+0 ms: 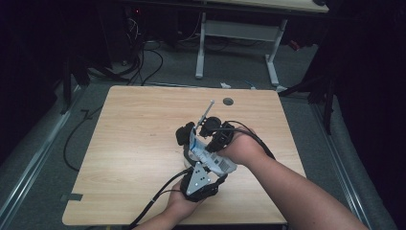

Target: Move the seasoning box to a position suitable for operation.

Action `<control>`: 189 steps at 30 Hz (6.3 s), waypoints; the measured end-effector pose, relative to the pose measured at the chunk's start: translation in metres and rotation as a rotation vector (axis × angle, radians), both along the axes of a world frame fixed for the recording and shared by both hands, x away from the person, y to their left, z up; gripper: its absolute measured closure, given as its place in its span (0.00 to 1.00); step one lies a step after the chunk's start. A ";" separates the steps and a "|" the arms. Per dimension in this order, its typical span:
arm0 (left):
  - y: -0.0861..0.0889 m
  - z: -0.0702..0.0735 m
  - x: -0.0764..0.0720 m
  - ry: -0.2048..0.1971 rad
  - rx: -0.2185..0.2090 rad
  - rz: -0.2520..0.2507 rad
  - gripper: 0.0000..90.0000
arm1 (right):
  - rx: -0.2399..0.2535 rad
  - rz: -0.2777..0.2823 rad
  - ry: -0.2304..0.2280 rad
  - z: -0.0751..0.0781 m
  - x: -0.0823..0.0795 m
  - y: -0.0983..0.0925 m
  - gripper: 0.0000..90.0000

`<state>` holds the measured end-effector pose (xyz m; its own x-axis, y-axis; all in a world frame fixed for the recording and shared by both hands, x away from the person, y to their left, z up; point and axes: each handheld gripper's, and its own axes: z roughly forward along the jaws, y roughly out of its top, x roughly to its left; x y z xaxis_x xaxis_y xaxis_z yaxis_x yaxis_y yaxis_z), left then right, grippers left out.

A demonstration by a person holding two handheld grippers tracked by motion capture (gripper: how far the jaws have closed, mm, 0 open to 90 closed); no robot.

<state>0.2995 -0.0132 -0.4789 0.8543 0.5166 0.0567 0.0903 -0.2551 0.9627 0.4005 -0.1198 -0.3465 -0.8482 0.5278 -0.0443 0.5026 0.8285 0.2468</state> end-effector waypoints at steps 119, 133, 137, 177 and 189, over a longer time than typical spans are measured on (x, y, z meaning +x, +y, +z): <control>0.002 0.003 -0.001 -0.017 -0.010 -0.003 0.63 | 0.004 0.006 -0.004 0.000 0.000 0.002 0.98; 0.002 0.004 -0.001 -0.016 -0.016 -0.003 0.63 | 0.008 0.005 -0.004 0.000 0.000 0.003 0.98; 0.002 0.004 -0.001 -0.016 -0.016 -0.003 0.63 | 0.007 0.004 -0.003 0.000 0.000 0.003 0.98; 0.001 0.005 0.000 -0.011 -0.029 0.002 0.63 | -0.004 0.015 -0.002 -0.003 0.003 0.007 0.98; 0.002 0.006 0.000 -0.016 -0.028 0.007 0.63 | 0.002 0.019 -0.004 -0.002 0.003 0.008 0.98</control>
<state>0.2995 -0.0109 -0.4728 0.8499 0.5241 0.0556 0.0768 -0.2276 0.9707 0.4038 -0.1122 -0.3487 -0.8577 0.5120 -0.0462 0.4863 0.8372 0.2504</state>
